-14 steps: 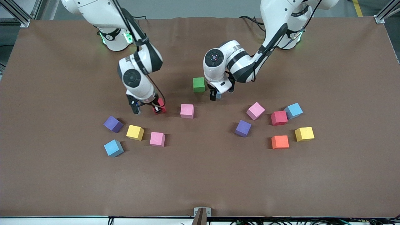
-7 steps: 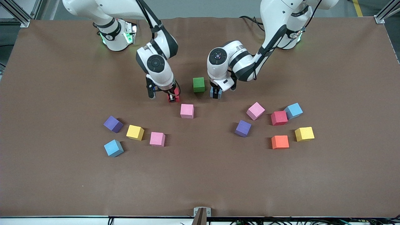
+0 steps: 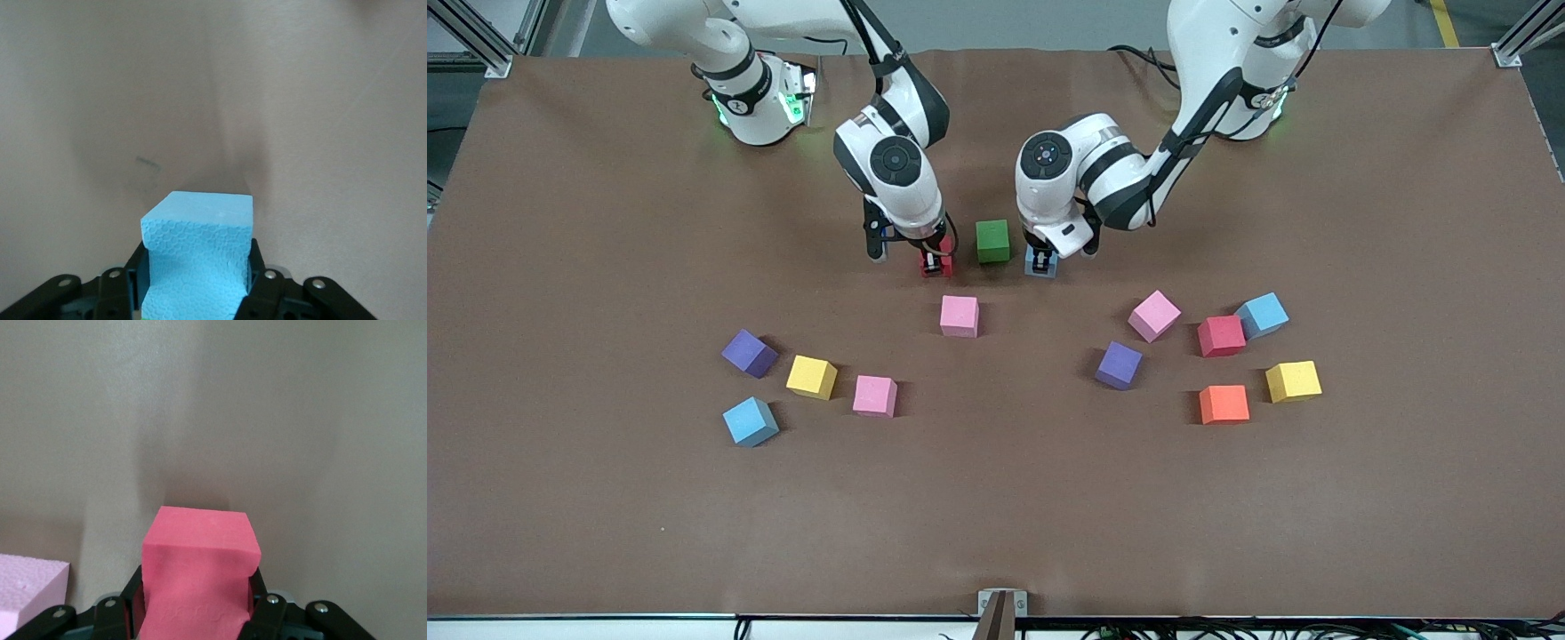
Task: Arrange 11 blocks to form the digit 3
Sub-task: 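Place the red and blue cubes on either side of the green cube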
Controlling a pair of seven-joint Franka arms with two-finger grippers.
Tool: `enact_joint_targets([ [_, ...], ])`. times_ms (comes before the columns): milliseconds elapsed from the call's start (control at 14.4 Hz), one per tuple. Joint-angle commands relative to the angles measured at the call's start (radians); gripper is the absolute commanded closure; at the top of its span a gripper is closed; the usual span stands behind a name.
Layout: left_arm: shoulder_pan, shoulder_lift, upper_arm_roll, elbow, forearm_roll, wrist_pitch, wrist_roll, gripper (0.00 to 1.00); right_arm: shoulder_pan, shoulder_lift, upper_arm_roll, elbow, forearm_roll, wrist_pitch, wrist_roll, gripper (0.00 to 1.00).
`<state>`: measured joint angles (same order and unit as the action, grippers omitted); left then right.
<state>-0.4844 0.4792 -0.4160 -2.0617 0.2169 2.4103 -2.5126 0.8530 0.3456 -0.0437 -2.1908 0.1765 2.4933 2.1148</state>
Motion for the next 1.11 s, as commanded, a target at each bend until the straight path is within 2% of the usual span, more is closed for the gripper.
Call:
enact_joint_targets([
  [0,-0.017,-0.030,-0.009,-0.028,0.024,0.012,-0.107,0.67,-0.002,-0.083,-0.001,-0.043,0.035,0.002,0.013,1.00],
  [208,-0.054,-0.014,-0.009,-0.023,0.022,0.015,-0.173,0.67,0.000,-0.100,0.001,-0.050,0.058,0.005,0.007,1.00],
  [415,-0.059,-0.013,-0.010,-0.025,0.022,0.023,-0.218,0.67,0.006,-0.097,0.001,-0.076,0.066,0.076,0.005,1.00],
  [1039,-0.062,0.027,-0.007,0.023,0.021,0.036,-0.221,0.66,0.050,-0.051,0.007,-0.083,0.072,0.127,0.001,1.00],
])
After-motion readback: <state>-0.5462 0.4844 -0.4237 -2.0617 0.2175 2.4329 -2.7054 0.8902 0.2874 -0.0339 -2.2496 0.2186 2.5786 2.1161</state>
